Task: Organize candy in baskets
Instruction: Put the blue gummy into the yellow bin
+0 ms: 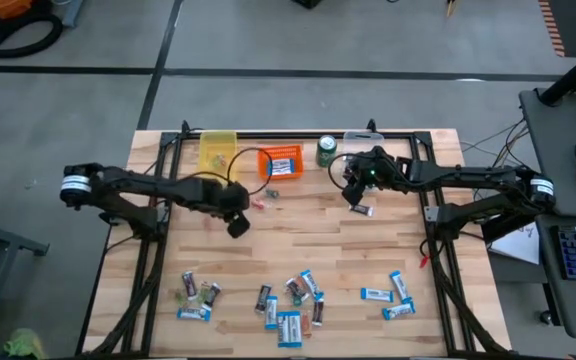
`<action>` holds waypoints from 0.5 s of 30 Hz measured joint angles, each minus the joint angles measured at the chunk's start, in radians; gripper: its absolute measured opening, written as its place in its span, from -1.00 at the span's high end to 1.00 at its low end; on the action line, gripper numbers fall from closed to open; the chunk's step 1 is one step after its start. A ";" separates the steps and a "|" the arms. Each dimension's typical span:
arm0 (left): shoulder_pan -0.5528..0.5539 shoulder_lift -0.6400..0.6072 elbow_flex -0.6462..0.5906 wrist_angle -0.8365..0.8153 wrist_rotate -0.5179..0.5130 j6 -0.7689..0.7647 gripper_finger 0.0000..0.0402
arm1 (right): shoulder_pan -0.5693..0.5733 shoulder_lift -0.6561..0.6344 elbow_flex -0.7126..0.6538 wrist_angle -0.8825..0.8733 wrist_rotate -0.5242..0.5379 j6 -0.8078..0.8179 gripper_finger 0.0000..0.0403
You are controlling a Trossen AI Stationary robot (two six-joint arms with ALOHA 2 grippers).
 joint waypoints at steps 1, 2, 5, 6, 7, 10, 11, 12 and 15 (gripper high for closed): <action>0.011 -0.018 0.017 -0.007 -0.006 0.028 0.99 | 0.000 0.000 -0.001 0.001 0.000 0.006 0.22; 0.025 -0.034 0.037 -0.020 -0.027 0.053 0.99 | 0.000 0.000 -0.002 0.001 0.000 0.014 0.22; 0.083 -0.074 0.096 -0.072 -0.117 0.128 1.00 | 0.000 0.000 -0.002 0.001 0.000 0.016 0.22; 0.113 -0.083 0.115 -0.083 -0.138 0.158 1.00 | 0.000 0.000 -0.002 0.001 0.000 0.016 0.22; 0.146 -0.090 0.133 -0.092 -0.153 0.190 1.00 | 0.000 0.000 -0.002 0.001 0.000 0.016 0.22; 0.280 -0.092 0.167 -0.096 -0.155 0.288 1.00 | 0.000 0.000 -0.002 0.001 0.000 0.021 0.22; 0.330 -0.086 0.174 -0.093 -0.155 0.313 1.00 | 0.000 0.000 -0.002 0.001 0.000 0.024 0.22; 0.383 -0.079 0.178 -0.087 -0.156 0.335 1.00 | 0.000 0.000 -0.002 0.001 0.000 0.025 0.22; 0.553 -0.042 0.177 -0.064 -0.153 0.380 1.00 | 0.000 0.000 -0.003 0.001 0.000 0.029 0.22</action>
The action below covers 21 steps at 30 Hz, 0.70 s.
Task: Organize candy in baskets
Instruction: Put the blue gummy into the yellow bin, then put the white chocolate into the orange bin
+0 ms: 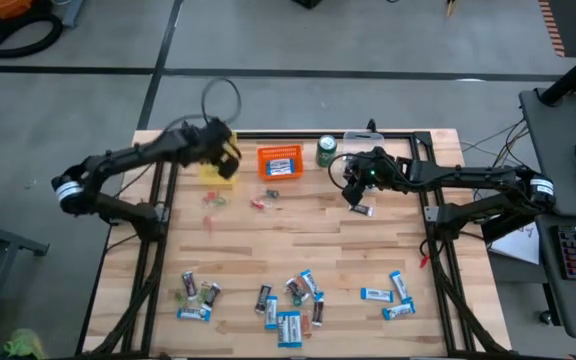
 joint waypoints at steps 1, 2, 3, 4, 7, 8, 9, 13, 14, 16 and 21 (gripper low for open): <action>0.053 0.018 0.000 0.013 0.002 0.005 1.00 | 0.000 0.000 -0.001 0.001 0.000 0.002 0.22; 0.103 0.037 0.000 0.034 0.004 0.008 1.00 | 0.000 0.000 -0.002 -0.001 0.000 0.002 0.22; 0.146 0.056 0.000 0.056 0.017 0.009 1.00 | 0.000 0.000 -0.003 -0.001 0.000 0.003 0.22; 0.183 0.075 0.000 0.077 0.045 0.015 1.00 | 0.000 0.000 -0.004 0.001 0.000 0.003 0.22; 0.257 0.133 0.000 0.137 0.183 0.069 0.98 | 0.000 0.000 -0.007 0.000 0.000 0.003 0.22; 0.271 0.153 0.003 0.142 0.222 0.084 0.97 | 0.000 0.000 -0.007 0.000 0.000 0.003 0.22; 0.280 0.171 0.010 0.147 0.245 0.092 0.95 | 0.000 0.000 -0.008 0.000 0.000 0.003 0.22; 0.288 0.229 0.039 0.151 0.254 0.125 0.90 | 0.000 0.000 -0.008 0.000 0.000 0.003 0.22; 0.288 0.241 0.044 0.153 0.253 0.132 0.88 | 0.000 0.000 -0.008 0.000 0.000 0.003 0.22; 0.287 0.257 0.054 0.146 0.252 0.135 0.84 | 0.000 0.000 -0.009 0.000 0.000 0.003 0.22; 0.287 0.272 0.069 0.111 0.251 0.123 0.74 | 0.000 0.000 -0.009 0.000 0.000 0.003 0.22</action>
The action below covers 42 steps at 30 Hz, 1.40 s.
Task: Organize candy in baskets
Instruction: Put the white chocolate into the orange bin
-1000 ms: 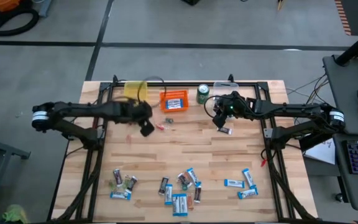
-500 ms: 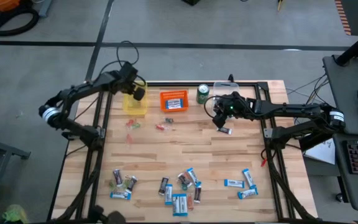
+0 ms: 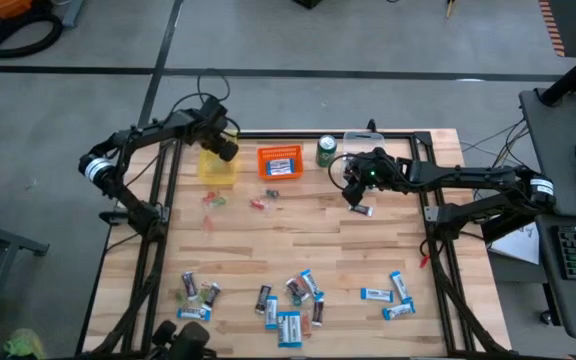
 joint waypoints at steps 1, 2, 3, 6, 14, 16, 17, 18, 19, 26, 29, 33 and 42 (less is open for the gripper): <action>0.000 -0.003 0.003 -0.025 0.002 -0.013 0.72 | 0.000 0.000 0.000 0.000 0.000 0.000 0.22; -0.001 -0.009 0.005 -0.049 0.008 -0.025 0.71 | 0.000 0.000 0.000 0.000 0.000 0.000 0.22; -0.003 -0.018 0.007 -0.077 0.017 -0.038 0.70 | 0.000 0.000 0.000 0.000 0.000 0.000 0.22; -0.024 -0.050 0.007 -0.144 0.041 -0.061 0.68 | 0.000 0.000 0.000 0.000 0.000 0.000 0.22; -0.188 -0.149 0.007 -0.186 0.044 -0.122 0.68 | 0.000 0.000 0.000 0.000 0.000 0.009 0.22; -0.243 -0.170 0.007 -0.186 0.044 -0.136 0.68 | 0.001 0.000 0.000 0.000 -0.003 0.011 0.22; -0.273 -0.177 0.007 -0.186 0.044 -0.139 0.68 | 0.004 0.000 0.000 0.000 -0.011 0.011 0.22; -0.304 -0.184 0.007 -0.186 0.043 -0.139 0.68 | 0.008 0.000 0.000 0.000 -0.023 0.011 0.22; -0.338 -0.190 0.007 -0.185 0.043 -0.139 0.68 | 0.015 0.000 0.000 0.000 -0.033 0.010 0.22; -0.592 -0.192 0.007 -0.166 0.044 -0.139 0.68 | 0.104 0.000 0.000 -0.023 -0.170 0.042 0.22; -0.699 -0.184 0.006 -0.141 0.044 -0.143 0.68 | 0.169 0.000 0.000 -0.041 -0.236 0.091 0.22; -0.824 -0.183 0.006 -0.081 0.044 -0.145 0.68 | 0.297 0.000 0.000 -0.055 -0.334 0.110 0.22; -0.998 -0.183 0.006 0.042 0.043 -0.121 0.68 | 0.617 0.058 0.001 -0.092 -0.334 0.304 0.28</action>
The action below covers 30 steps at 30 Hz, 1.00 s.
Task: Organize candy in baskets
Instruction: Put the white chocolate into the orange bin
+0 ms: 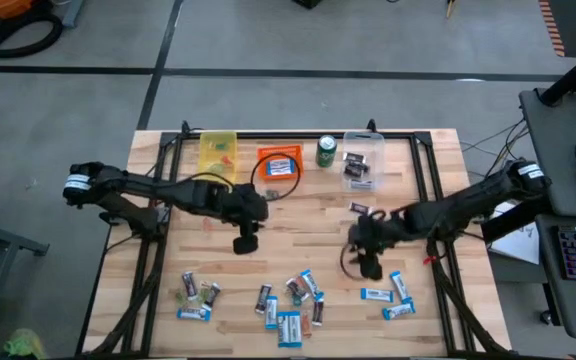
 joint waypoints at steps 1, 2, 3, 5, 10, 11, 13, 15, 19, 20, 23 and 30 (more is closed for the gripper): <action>-0.007 0.000 0.000 0.011 -0.001 0.003 0.68 | 0.024 0.015 0.008 -0.008 0.000 0.030 0.29; -0.013 0.000 0.000 0.023 -0.001 0.005 0.68 | 0.046 0.030 0.019 -0.012 0.001 0.055 0.30; -0.016 0.000 0.000 0.031 -0.001 0.006 0.68 | 0.066 0.046 0.035 -0.021 0.001 0.077 0.31; -0.018 0.000 0.000 0.041 -0.001 0.005 0.68 | 0.095 0.078 0.069 -0.080 -0.002 0.109 0.32; -0.017 0.000 0.000 0.042 -0.002 -0.002 0.68 | 0.156 0.173 0.163 -0.322 -0.009 0.181 0.32; -0.017 0.000 0.000 0.042 -0.002 -0.002 0.68 | 0.168 0.193 0.181 -0.362 -0.007 0.192 0.32; -0.017 0.000 0.000 0.042 -0.002 -0.002 0.68 | 0.195 0.235 0.211 -0.419 -0.008 0.209 0.32; -0.017 0.000 0.000 0.042 -0.002 -0.002 0.68 | 0.223 0.274 0.235 -0.446 -0.023 0.221 0.32; -0.017 0.000 0.000 0.042 -0.003 0.007 0.68 | 0.275 0.345 0.277 -0.446 -0.053 0.246 0.29; -0.017 0.000 0.000 0.042 -0.003 0.007 0.68 | 0.286 0.362 0.286 -0.447 -0.054 0.255 0.27; -0.017 0.000 0.000 0.042 -0.011 0.010 0.68 | 0.311 0.398 0.304 -0.449 -0.057 0.278 0.23; -0.017 0.001 0.000 0.042 -0.011 0.017 0.68 | 0.352 0.436 0.310 -0.440 -0.059 0.342 0.23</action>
